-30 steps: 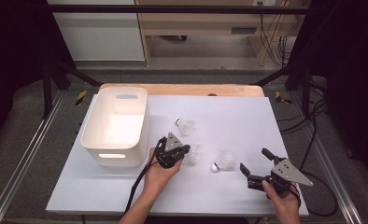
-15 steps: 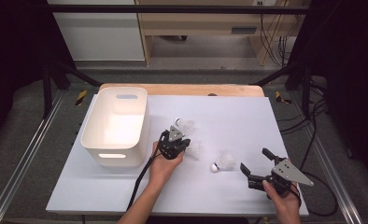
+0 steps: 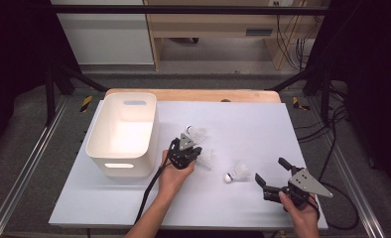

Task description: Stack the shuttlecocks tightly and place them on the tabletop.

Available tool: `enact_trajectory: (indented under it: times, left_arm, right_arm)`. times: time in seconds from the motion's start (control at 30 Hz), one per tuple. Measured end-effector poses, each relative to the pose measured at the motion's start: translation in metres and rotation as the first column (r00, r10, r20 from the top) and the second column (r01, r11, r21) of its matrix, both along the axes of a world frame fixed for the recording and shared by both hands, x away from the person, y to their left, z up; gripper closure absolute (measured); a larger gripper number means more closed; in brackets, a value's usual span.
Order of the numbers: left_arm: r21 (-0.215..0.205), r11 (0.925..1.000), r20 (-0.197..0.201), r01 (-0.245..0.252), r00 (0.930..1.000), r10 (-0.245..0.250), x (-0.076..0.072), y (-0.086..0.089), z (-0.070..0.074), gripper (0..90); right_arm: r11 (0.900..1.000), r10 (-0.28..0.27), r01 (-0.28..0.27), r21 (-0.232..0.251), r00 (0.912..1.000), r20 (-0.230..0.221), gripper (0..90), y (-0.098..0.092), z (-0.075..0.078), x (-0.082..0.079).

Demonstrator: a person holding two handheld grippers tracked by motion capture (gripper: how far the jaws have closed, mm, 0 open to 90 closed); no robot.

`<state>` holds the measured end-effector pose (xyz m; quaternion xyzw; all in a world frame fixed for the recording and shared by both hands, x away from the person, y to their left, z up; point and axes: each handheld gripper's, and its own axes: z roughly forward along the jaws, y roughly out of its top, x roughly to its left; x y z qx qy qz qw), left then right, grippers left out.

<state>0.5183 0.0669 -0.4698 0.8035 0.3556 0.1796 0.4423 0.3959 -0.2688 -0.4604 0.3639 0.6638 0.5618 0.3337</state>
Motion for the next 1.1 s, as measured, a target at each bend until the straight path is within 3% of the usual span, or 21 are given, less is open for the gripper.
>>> enact_trajectory:
  times: [0.4,0.67,0.93,1.0,1.1]
  left_arm:
    - [-0.016,0.9998,0.032,0.010,0.9994,-0.010,-0.011,0.002,0.011,90.0]
    - [-0.096,0.9933,0.080,0.064,0.9952,-0.056,-0.040,0.013,0.029,90.0]
    - [-0.137,0.9851,0.149,0.104,0.9853,-0.083,-0.082,0.033,0.029,89.0]
    - [-0.147,0.9833,0.175,0.108,0.9812,-0.082,-0.091,0.039,0.028,84.7]
    - [-0.134,0.9832,0.235,0.124,0.9678,-0.089,-0.110,0.046,0.025,69.6]
  right_arm:
    - [1.000,0.000,0.000,-0.002,1.0000,-0.004,3.7,0.000,0.000,0.000]
    - [1.000,-0.005,0.005,-0.002,1.0000,-0.006,3.5,-0.002,0.001,0.000]
    - [1.000,-0.003,0.003,-0.023,0.9999,-0.016,3.5,0.001,0.000,0.000]
    - [1.000,-0.002,0.002,-0.024,0.9998,-0.021,3.5,0.002,0.000,0.000]
    - [1.000,-0.006,0.006,-0.024,0.9997,-0.025,3.3,0.002,0.000,0.000]
